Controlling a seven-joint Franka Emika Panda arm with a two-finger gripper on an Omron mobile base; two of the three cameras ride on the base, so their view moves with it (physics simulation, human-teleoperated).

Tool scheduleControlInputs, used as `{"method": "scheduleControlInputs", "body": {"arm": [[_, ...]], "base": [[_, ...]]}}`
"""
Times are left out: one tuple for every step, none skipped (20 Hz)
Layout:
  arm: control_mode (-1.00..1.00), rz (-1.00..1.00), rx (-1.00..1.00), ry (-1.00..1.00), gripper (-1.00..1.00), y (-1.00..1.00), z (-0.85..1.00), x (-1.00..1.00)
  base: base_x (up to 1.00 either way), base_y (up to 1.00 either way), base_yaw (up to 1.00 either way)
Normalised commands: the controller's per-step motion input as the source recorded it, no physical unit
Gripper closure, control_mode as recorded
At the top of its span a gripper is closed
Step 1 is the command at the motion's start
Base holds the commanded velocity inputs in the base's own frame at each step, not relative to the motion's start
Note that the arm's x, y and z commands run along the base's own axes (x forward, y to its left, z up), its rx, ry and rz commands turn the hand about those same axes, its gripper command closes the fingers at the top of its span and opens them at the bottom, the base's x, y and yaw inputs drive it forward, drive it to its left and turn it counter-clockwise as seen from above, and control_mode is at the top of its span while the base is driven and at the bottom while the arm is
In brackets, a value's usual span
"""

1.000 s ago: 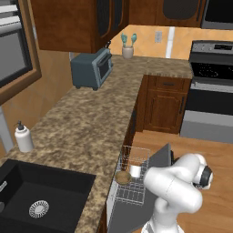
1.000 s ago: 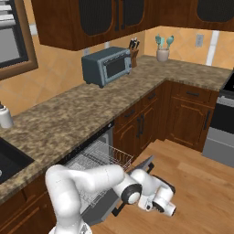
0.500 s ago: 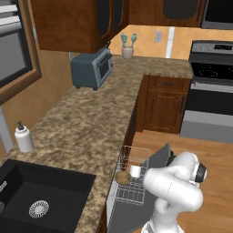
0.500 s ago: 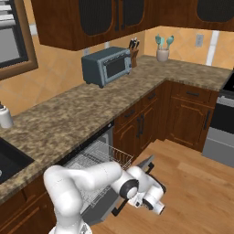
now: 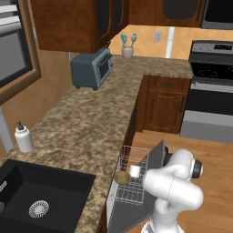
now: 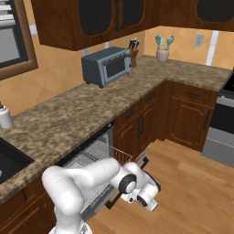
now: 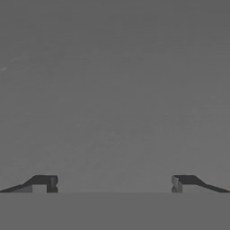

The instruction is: Pick up the cup and bowl from the counter, place them in the dishwasher, and close the dishwasher door.

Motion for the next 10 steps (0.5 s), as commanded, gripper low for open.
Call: {"method": "scheduleControlInputs", "body": {"arm": [[-1.00, 0.03, 0.05, 0.00, -1.00, 1.00, 0.21, 0.42], [-1.00, 0.03, 0.04, 0.00, -1.00, 1.00, 0.19, 0.43], [-1.00, 0.03, 0.03, 0.00, -1.00, 1.00, 0.17, 0.45], [-1.00, 0.03, 0.02, 0.00, -1.00, 1.00, 0.13, 0.46], [-1.00, 0.03, 0.01, 0.00, -1.00, 1.00, 0.11, 0.47], [-1.00, 0.03, 0.00, 0.00, -1.00, 1.00, 0.07, 0.50], [-1.00, 0.03, 0.00, 0.00, -1.00, 1.00, 0.06, 0.49], [-1.00, 0.03, 0.00, 0.00, -1.00, 1.00, 0.03, 0.49], [-1.00, 0.03, 0.00, 0.00, -1.00, 1.00, 0.00, 0.49], [-1.00, 0.03, 0.00, 0.00, -1.00, 1.00, 0.01, 0.49]], "base": [[0.00, 0.00, 0.00], [0.00, 0.00, 0.00], [0.00, 0.00, 0.00], [0.00, 0.00, 0.00], [0.00, 0.00, 0.00], [0.00, 0.00, 0.00], [0.00, 0.00, 0.00], [0.00, 0.00, 0.00], [0.00, 0.00, 0.00], [0.00, 0.00, 0.00]]}}
